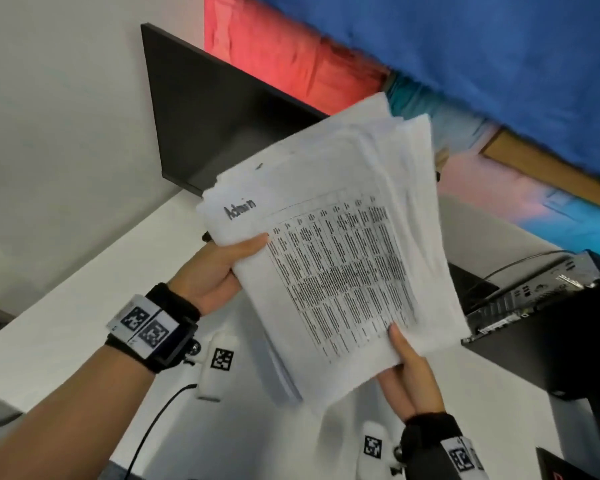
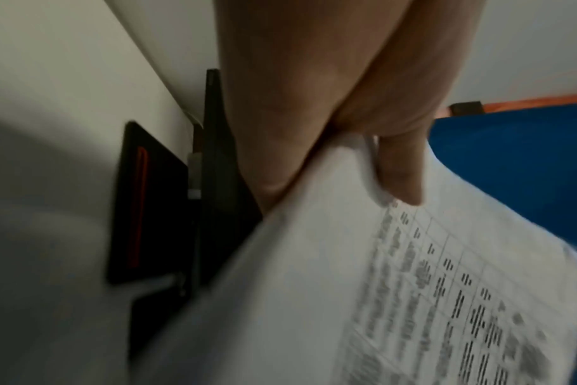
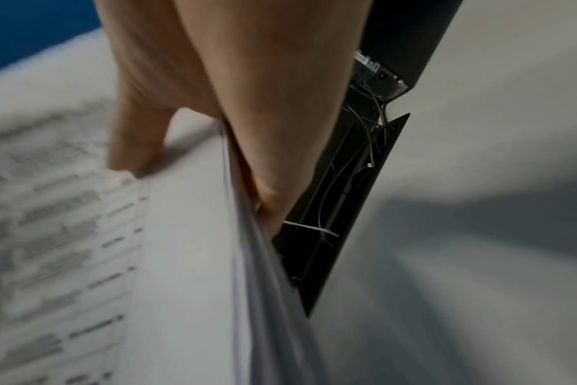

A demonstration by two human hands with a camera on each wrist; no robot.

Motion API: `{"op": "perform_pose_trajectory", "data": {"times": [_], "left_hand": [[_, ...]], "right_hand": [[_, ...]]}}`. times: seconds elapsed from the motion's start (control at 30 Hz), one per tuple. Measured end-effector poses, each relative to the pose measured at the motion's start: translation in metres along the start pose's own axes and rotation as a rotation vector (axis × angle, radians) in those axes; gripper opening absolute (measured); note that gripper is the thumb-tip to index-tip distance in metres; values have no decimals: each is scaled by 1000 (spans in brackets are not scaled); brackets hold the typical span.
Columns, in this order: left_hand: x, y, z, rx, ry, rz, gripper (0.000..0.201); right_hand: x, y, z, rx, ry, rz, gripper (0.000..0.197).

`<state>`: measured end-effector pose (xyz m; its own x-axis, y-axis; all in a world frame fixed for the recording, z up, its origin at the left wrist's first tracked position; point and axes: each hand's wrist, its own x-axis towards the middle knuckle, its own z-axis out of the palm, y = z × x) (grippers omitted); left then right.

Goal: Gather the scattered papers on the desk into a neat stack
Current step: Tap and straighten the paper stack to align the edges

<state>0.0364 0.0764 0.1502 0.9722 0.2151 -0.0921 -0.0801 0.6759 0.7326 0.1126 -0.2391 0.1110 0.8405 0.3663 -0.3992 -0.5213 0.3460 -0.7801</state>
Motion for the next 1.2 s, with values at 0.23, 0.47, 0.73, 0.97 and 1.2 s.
{"op": "perform_pose_trajectory", "data": {"times": [0.23,0.47,0.73,0.97,1.2], "left_hand": [[2,36,-49,498,-52,-182,67],[12,-10,-3,590,188,114,46],[13,-51,-22,571,373,96,50],[33,-81,-25,603,488,-27,28],[26,-61,-33,710,423,148,63]], "right_hand": [[-10,-43,-3,-330,151,-178,19],[-21,-41,25,-478,176,-497,25],[5,16,-17,-494,337,-311,51],[34,31,-23,-483,459,-195,42],[23,17,-31,-542,390,-254,50]]}}
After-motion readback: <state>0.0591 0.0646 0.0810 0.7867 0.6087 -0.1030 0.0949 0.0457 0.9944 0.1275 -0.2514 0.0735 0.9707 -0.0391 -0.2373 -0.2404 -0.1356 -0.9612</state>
